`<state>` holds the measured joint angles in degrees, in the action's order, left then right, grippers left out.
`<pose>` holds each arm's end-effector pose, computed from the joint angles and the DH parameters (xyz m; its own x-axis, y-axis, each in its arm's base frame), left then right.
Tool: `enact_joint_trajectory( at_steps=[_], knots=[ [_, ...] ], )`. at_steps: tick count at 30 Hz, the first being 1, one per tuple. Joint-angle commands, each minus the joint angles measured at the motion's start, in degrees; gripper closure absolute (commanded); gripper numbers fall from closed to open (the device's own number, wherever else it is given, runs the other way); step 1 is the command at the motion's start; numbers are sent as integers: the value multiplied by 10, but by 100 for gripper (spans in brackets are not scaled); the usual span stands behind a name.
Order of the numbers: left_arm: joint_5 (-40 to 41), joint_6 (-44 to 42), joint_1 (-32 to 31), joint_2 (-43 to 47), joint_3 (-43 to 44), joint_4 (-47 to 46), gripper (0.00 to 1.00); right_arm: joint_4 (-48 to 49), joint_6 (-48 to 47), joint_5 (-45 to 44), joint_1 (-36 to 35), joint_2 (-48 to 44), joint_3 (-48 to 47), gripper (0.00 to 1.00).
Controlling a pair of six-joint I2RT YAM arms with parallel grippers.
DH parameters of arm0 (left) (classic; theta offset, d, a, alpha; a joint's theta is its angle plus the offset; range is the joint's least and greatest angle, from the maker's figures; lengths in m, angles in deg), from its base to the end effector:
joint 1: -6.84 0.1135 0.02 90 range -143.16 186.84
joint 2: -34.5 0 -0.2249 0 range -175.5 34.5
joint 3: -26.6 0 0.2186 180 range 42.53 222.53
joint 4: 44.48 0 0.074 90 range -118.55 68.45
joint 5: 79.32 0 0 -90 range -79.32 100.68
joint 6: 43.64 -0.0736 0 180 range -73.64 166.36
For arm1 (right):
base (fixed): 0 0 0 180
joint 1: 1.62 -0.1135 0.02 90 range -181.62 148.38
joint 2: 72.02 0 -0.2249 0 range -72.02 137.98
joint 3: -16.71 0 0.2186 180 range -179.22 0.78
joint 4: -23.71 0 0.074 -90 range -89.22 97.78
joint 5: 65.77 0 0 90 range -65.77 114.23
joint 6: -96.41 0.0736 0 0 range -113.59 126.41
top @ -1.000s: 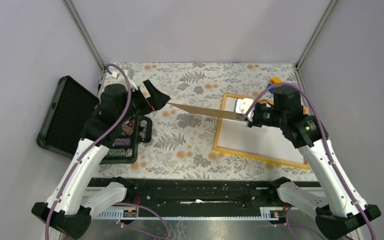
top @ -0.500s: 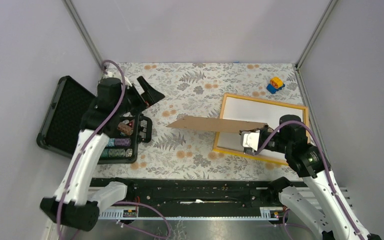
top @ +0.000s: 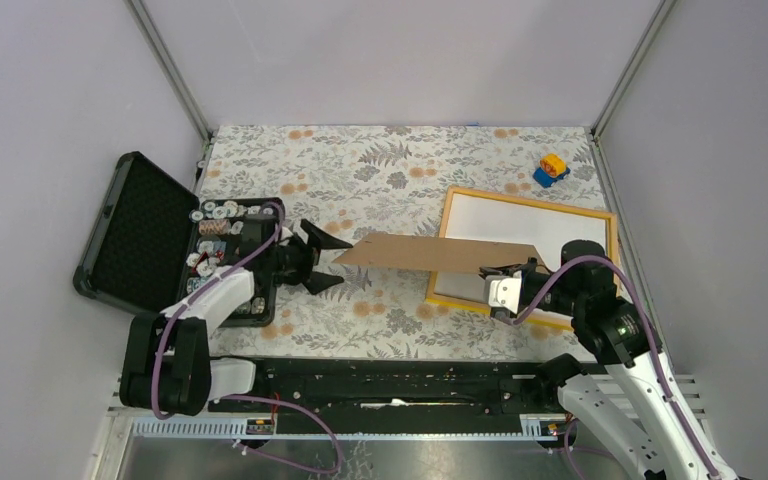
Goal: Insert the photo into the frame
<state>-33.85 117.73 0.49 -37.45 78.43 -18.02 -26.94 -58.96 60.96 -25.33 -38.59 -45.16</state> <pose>0.2353 -0.0781 0.1603 -0.7593 -0.5952 0.2631 -0.5058 0.2854 -0.8140 0.1175 0.0997 0.2912 0.6095 -0.5280 -0.5913 -0.6602 0.0749 -0.7474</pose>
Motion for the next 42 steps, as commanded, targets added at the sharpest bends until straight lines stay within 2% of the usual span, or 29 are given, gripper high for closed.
enact_joint_trajectory(
  at_steps=[1,4,8,13,15,20,21,24,27,28,29,36,40,42],
  knots=[
    [-1,163,-31,-7,-59,-182,12,20,10,25,-8,-5,9,100],
    [30,228,-44,-2,-93,-260,25,21,11,26,-9,-6,10,100],
    [26,269,-75,-43,-91,-333,27,21,12,25,-10,-9,14,100],
    [35,324,-113,-73,-111,-411,42,21,13,25,-12,-12,21,100],
    [43,330,-114,-70,-116,-424,53,20,13,22,-13,-13,22,100],
    [46,330,-114,-67,-115,-454,90,22,11,14,-13,-19,27,99],
    [44,330,-114,-69,-113,-462,100,22,12,15,-13,-21,28,96],
    [38,333,-113,-72,-108,-481,100,27,21,18,-13,-29,32,73],
    [45,325,-112,-66,-98,-482,100,35,43,17,-13,-38,37,41],
    [50,313,-112,-64,-90,-470,100,35,50,19,-13,-40,39,16],
    [51,301,-111,-63,-81,-457,100,32,54,21,-13,-41,39,2],
    [54,202,-110,-81,-30,-480,100,-35,136,83,-13,-20,-28,0],
    [58,128,-111,-91,5,-434,100,-52,249,177,-13,20,-78,0],
    [58,112,-112,-95,13,-433,100,-23,323,225,-13,40,-91,0]
  ],
)
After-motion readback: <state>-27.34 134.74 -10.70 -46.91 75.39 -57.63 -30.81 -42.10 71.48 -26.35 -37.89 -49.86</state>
